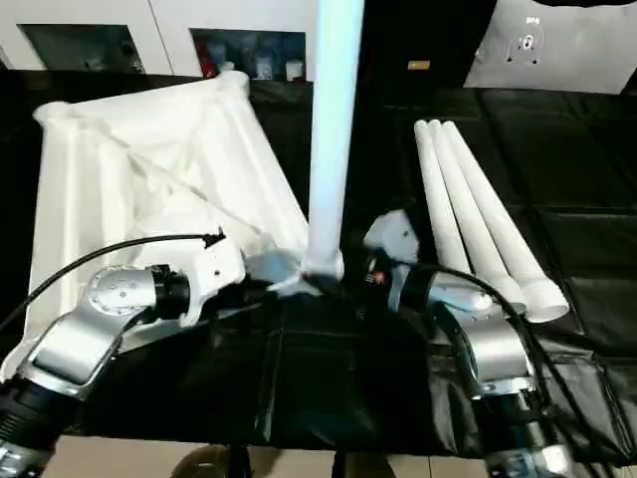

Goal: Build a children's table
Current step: Rotate leg to tighten

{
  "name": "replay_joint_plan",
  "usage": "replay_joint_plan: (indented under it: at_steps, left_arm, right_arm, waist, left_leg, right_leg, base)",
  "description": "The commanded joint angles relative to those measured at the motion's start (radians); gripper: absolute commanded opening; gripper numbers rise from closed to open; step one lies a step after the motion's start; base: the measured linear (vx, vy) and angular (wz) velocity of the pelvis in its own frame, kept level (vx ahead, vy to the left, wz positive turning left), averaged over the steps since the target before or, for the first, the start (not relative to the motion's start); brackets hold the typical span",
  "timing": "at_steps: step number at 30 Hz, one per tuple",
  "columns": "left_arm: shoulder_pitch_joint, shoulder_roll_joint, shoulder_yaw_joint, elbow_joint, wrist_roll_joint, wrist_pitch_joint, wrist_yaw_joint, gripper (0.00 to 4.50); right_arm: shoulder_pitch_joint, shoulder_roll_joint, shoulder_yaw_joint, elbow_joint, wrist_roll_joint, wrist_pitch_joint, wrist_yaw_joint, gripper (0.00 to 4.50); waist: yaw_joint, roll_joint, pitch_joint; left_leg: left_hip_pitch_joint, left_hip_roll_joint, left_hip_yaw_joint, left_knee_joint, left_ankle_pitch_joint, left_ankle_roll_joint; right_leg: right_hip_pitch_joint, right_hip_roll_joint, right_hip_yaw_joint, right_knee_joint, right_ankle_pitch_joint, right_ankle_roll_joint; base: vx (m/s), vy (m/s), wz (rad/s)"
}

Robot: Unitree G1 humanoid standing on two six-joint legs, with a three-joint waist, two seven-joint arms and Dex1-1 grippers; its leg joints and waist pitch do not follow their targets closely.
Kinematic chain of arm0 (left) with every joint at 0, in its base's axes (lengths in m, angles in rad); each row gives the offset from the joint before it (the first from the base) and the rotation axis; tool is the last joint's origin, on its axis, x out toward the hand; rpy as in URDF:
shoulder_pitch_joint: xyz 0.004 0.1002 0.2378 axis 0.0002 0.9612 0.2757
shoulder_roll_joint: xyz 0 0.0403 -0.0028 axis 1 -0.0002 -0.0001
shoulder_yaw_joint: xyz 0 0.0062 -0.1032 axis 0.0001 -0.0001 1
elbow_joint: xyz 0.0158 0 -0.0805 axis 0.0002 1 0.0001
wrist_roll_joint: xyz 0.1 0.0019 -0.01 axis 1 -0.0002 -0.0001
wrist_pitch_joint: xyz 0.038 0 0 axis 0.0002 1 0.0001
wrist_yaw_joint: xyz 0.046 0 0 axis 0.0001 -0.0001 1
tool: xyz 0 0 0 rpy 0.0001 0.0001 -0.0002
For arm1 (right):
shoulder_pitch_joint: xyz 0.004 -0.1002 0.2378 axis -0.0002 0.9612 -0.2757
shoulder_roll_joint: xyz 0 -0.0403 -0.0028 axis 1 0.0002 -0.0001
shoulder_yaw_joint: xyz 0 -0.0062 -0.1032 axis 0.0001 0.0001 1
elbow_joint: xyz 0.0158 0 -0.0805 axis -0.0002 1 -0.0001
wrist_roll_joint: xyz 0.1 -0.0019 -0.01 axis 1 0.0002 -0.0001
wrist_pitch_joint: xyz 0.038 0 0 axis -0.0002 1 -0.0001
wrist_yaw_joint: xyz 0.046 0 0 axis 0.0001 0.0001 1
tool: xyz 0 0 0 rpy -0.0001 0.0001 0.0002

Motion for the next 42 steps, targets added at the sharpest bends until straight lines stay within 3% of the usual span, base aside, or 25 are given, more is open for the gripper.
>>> replay_joint_plan:
  at_steps: [1,3,13,23,27,28,29,31,33,34,35,36,37,38,39,40,41,42]
  left_arm:
    - [-0.021,0.017,-0.038,0.008,-0.004,-0.053,-0.065,0.0]
    - [-0.033,0.032,-0.042,0.031,-0.005,-0.078,-0.089,0.0]
    - [-0.07,0.059,-0.064,0.08,-0.012,-0.139,-0.164,0.0]
    - [-0.08,0.055,-0.066,0.112,-0.016,-0.165,-0.176,0.0]
    - [-0.059,0.036,-0.047,0.085,-0.024,-0.116,-0.13,0.0]
    - [-0.054,0.032,-0.043,0.078,-0.026,-0.103,-0.119,0.0]
    - [-0.047,0.017,-0.036,0.062,-0.032,-0.079,-0.098,0.0]
    - [-0.046,0.014,-0.034,0.058,-0.033,-0.074,-0.094,0.0]
    - [-0.03,-0.048,-0.014,-0.003,-0.046,0.022,-0.007,0.0]
    - [-0.03,-0.048,-0.014,-0.003,-0.046,0.022,-0.007,0.0]
    - [-0.029,-0.095,-0.003,-0.031,-0.043,0.086,0.06,0.0]
    - [-0.029,-0.095,-0.003,-0.031,-0.043,0.086,0.06,0.0]
    - [-0.04,-0.18,0.013,-0.053,-0.025,0.172,0.176,0.0]
    - [-0.045,-0.21,0.018,-0.059,-0.018,0.203,0.219,0.0]
    - [-0.051,-0.237,0.021,-0.06,-0.015,0.223,0.249,0.0]
    - [-0.061,-0.275,0.026,-0.054,-0.007,0.235,0.294,0.0]
    - [-0.07,-0.309,0.031,-0.048,0.001,0.245,0.335,0.0]
    - [-0.082,-0.355,0.039,-0.034,0.015,0.256,0.396,0.0]
  right_arm:
    - [-0.013,-0.025,0.019,0.008,0.008,-0.002,0.075,4.44]
    - [-0.023,-0.049,0.035,0.016,0.017,0.003,0.126,4.44]
    - [-0.075,-0.057,0.065,0.088,0.018,-0.004,0.192,3.56]
    - [-0.077,-0.05,0.073,0.104,0.026,-0.007,0.212,2.68]
    - [-0.024,-0.026,0.073,0.048,0.039,0.033,0.167,2.56]
    - [-0.013,-0.019,0.071,0.036,0.043,0.043,0.155,2.55]
    - [-0.002,-0.002,0.068,0.028,0.036,0.053,0.116,2.54]
    - [0.001,0.001,0.068,0.025,0.035,0.055,0.11,2.54]
    - [0.039,0.069,0.068,-0.016,0.013,0.088,-0.02,2.53]
    - [0.039,0.069,0.068,-0.016,0.013,0.088,-0.02,2.53]
    - [0.058,0.116,0.069,-0.037,-0.004,0.106,-0.104,2.53]
    - [0.058,0.116,0.069,-0.037,-0.004,0.106,-0.104,2.53]
    - [0.071,0.206,0.056,-0.05,-0.027,0.138,-0.253,2.53]
    - [0.075,0.24,0.049,-0.056,-0.035,0.153,-0.307,2.53]
    - [0.075,0.271,0.041,-0.054,-0.041,0.162,-0.354,2.53]
    - [0.073,0.31,0.035,-0.048,-0.052,0.161,-0.41,2.53]
    - [0.071,0.344,0.031,-0.042,-0.062,0.158,-0.461,2.51]
    - [0.067,0.394,0.017,-0.031,-0.068,0.16,-0.537,2.49]
  waist:
    - [0.0,-0.006,-0.067]
    - [0.004,-0.006,-0.067]
    - [0.012,-0.009,-0.075]
    - [0.013,-0.009,-0.074]
    - [0.015,-0.008,-0.073]
    - [0.014,-0.01,-0.073]
    - [0.013,-0.002,-0.068]
    - [0.011,-0.005,-0.067]
    - [0.008,-0.002,-0.06]
    - [0.007,-0.003,-0.06]
    - [-0.001,-0.006,-0.057]
    - [-0.002,-0.004,-0.054]
    - [-0.003,-0.007,-0.054]
    - [-0.011,-0.006,-0.049]
    - [-0.015,-0.01,-0.053]
    - [-0.021,-0.011,-0.052]
    - [-0.022,-0.008,-0.052]
    - [-0.023,-0.007,-0.059]
  left_leg:
    - [0.019,0.057,-0.022,-0.061,-0.123,0.127]
    - [0.021,0.059,-0.022,-0.062,-0.131,0.118]
    - [0.017,0.059,-0.021,-0.056,-0.073,0.128]
    - [0.017,0.06,-0.021,-0.057,-0.09,0.119]
    - [0.017,0.061,-0.021,-0.058,-0.087,0.122]
    - [0.017,0.06,-0.022,-0.059,-0.093,0.119]
    - [0.018,0.06,-0.023,-0.061,-0.109,0.111]
    - [0.019,0.061,-0.023,-0.063,-0.129,0.1]
    - [0.019,0.064,-0.023,-0.069,-0.164,0.071]
    - [0.022,0.06,-0.027,-0.071,-0.187,0.061]
    - [0.018,0.058,-0.029,-0.075,-0.2,0.049]
    - [0.019,0.06,-0.028,-0.077,-0.208,0.043]
    - [0.022,0.058,-0.028,-0.076,-0.222,0.039]
    - [0.022,0.058,-0.028,-0.079,-0.241,0.023]
    - [0.022,0.054,-0.033,-0.078,-0.251,0.013]
    - [0.017,0.052,-0.032,-0.079,-0.238,0.014]
    - [0.021,0.054,-0.031,-0.079,-0.241,0.014]
    - [0.023,0.051,-0.03,-0.074,-0.226,0.015]
  right_leg:
    - [0.06,-0.08,0.05,-0.068,-0.112,-0.266]
    - [0.06,-0.081,0.052,-0.07,-0.137,-0.259]
    - [0.062,-0.081,0.05,-0.057,-0.06,-0.278]
    - [0.062,-0.081,0.05,-0.06,-0.09,-0.275]
    - [0.061,-0.082,0.05,-0.06,-0.08,-0.276]
    - [0.062,-0.082,0.05,-0.062,-0.095,-0.274]
    - [0.058,-0.082,0.049,-0.065,-0.126,-0.27]
    - [0.057,-0.081,0.05,-0.069,-0.152,-0.264]
    - [0.055,-0.083,0.053,-0.076,-0.21,-0.25]
    - [0.055,-0.085,0.05,-0.083,-0.27,-0.235]
    - [0.057,-0.083,0.05,-0.083,-0.303,-0.221]
    - [0.054,-0.082,0.052,-0.087,-0.316,-0.213]
    - [0.051,-0.082,0.052,-0.091,-0.34,-0.206]
    - [0.047,-0.082,0.053,-0.093,-0.384,-0.196]
    - [0.051,-0.086,0.051,-0.097,-0.427,-0.178]
    - [0.051,-0.084,0.053,-0.098,-0.428,-0.165]
    - [0.045,-0.083,0.055,-0.101,-0.427,-0.164]
    - [0.046,-0.082,0.055,-0.1,-0.397,-0.164]
  base:
    - [0.0,0.0,0.0]
    - [0.0,0.0,0.0]
    - [0.0,0.0,0.0]
    - [0.0,0.0,0.0]
    - [0.0,0.0,0.0]
    - [0.0,0.0,0.0]
    - [0.0,0.0,0.0]
    - [0.0,0.0,0.0]
    - [0.0,0.0,0.0]
    - [0.0,0.0,0.0]
    - [0.0,0.0,0.0]
    - [0.0,0.0,0.0]
    - [0.0,0.0,0.0]
    - [0.0,0.0,0.0]
    - [0.0,0.0,0.0]
    - [0.0,0.0,0.0]
    - [0.0,0.0,0.0]
    - [0.0,0.0,0.0]
